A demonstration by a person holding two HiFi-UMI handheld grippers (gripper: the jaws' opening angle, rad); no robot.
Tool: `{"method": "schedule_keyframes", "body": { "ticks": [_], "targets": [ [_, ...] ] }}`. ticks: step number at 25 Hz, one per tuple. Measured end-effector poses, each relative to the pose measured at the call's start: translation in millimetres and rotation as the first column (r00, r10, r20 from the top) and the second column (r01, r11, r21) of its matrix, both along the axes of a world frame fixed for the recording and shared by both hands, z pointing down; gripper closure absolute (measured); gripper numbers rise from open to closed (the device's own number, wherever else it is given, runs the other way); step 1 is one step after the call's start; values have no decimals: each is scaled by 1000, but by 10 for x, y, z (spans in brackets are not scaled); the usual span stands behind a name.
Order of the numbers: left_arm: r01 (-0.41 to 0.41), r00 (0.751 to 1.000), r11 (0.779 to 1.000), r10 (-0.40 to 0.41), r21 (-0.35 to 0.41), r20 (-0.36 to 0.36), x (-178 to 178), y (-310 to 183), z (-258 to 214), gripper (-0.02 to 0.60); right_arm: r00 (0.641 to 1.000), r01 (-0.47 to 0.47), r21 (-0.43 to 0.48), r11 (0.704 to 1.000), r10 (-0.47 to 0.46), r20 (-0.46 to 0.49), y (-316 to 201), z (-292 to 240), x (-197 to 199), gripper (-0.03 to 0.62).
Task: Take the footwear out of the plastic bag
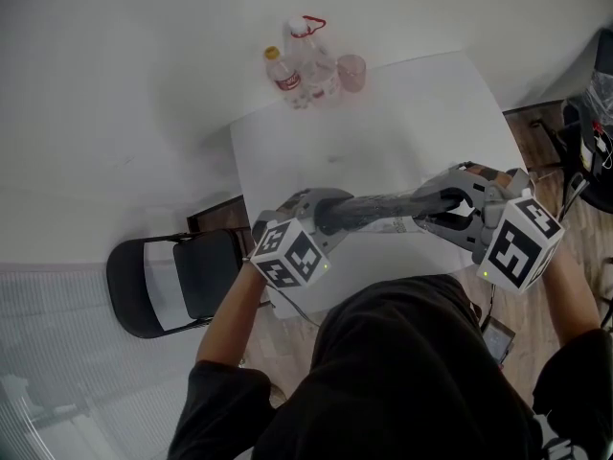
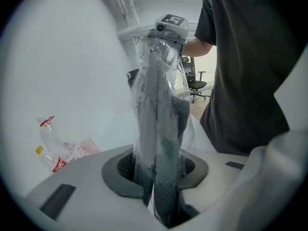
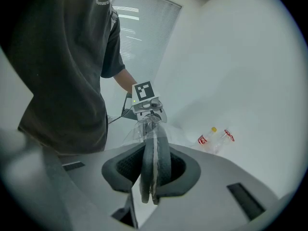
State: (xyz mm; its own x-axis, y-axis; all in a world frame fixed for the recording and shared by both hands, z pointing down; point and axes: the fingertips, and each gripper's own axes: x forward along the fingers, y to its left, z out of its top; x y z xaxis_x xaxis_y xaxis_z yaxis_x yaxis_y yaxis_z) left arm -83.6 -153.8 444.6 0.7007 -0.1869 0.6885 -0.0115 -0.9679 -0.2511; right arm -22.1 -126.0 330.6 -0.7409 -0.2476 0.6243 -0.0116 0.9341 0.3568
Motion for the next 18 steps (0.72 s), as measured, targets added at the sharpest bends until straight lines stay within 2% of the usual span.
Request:
{"method": "schedule_keyframes", "body": {
  "ticks": [18],
  "targets": [
    [4, 1000, 999, -4, -50, 5, -109, 53, 123, 442, 1000, -4, -35, 999, 4, -15, 11, -87, 130, 511]
  ]
}}
